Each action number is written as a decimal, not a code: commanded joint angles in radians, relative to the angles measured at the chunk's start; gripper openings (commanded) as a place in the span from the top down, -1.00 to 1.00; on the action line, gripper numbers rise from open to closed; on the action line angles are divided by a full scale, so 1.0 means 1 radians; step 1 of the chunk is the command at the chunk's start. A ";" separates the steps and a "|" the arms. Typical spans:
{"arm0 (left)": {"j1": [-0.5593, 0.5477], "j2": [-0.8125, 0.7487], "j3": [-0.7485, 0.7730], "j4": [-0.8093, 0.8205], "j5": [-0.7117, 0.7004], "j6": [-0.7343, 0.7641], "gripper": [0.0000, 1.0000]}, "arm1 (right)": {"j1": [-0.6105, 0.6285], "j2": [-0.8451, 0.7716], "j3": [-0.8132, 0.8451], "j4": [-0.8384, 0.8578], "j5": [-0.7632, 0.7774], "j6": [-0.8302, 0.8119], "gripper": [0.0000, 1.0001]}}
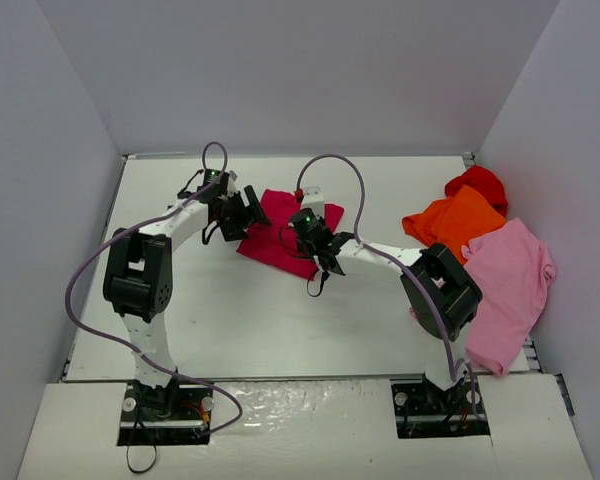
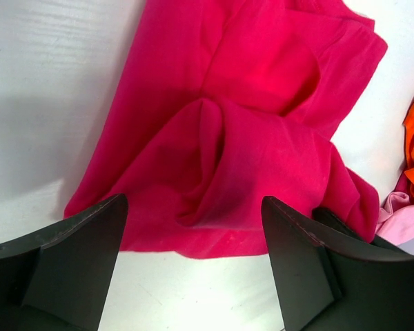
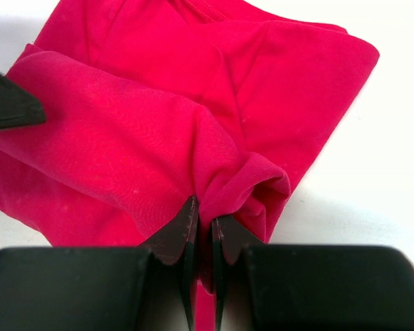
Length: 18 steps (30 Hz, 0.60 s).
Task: Fold and stack the t-shirts
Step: Fold the long partially folded tshirt into a neat square
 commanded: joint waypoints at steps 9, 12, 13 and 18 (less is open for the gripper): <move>0.003 0.015 0.072 0.116 0.091 -0.025 0.04 | -0.009 -0.001 0.014 0.041 -0.012 0.007 1.00; 0.004 -0.010 0.062 0.114 0.097 -0.029 0.10 | -0.012 0.008 0.014 0.040 -0.018 0.008 1.00; 0.004 -0.022 0.057 0.113 0.098 -0.029 0.12 | -0.012 0.010 0.014 0.040 -0.021 0.008 1.00; 0.004 -0.064 0.032 0.108 0.082 -0.023 0.16 | -0.015 0.017 0.013 0.042 -0.032 0.013 1.00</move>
